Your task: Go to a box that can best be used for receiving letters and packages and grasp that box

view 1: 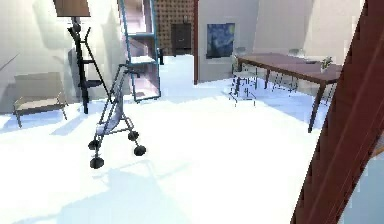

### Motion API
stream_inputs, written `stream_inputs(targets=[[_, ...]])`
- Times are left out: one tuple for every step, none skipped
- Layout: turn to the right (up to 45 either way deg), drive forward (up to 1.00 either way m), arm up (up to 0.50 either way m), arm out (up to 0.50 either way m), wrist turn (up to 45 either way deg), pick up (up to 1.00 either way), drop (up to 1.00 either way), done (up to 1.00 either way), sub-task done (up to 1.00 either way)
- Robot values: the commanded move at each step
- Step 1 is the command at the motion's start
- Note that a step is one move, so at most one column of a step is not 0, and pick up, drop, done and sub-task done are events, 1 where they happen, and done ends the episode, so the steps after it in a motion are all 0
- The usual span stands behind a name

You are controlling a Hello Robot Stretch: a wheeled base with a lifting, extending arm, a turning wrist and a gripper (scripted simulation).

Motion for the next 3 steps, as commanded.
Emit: stream_inputs(targets=[[-3.0, 0.0, 0.0, 0.0, 0.0, 0.0, 0.0, 0.0, 0.0], [0.0, 1.0, 0.0, 0.0, 0.0, 0.0, 0.0, 0.0, 0.0], [0.0, 0.95, 0.0, 0.0, 0.0, 0.0, 0.0, 0.0, 0.0]])
